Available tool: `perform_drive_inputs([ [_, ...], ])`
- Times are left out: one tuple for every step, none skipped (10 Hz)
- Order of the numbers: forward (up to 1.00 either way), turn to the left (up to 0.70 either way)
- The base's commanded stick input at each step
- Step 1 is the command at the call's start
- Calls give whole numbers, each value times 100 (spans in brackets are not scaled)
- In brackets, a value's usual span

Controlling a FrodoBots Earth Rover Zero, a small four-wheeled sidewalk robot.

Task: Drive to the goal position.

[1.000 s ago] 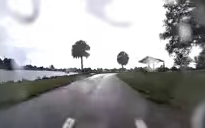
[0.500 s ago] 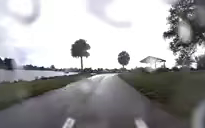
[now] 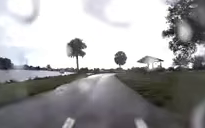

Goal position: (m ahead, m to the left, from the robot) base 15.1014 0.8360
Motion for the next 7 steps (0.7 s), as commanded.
perform_drive_inputs([
  [100,0],
  [100,0],
  [100,0],
  [100,0],
  [100,0],
  [100,0],
  [100,0],
])
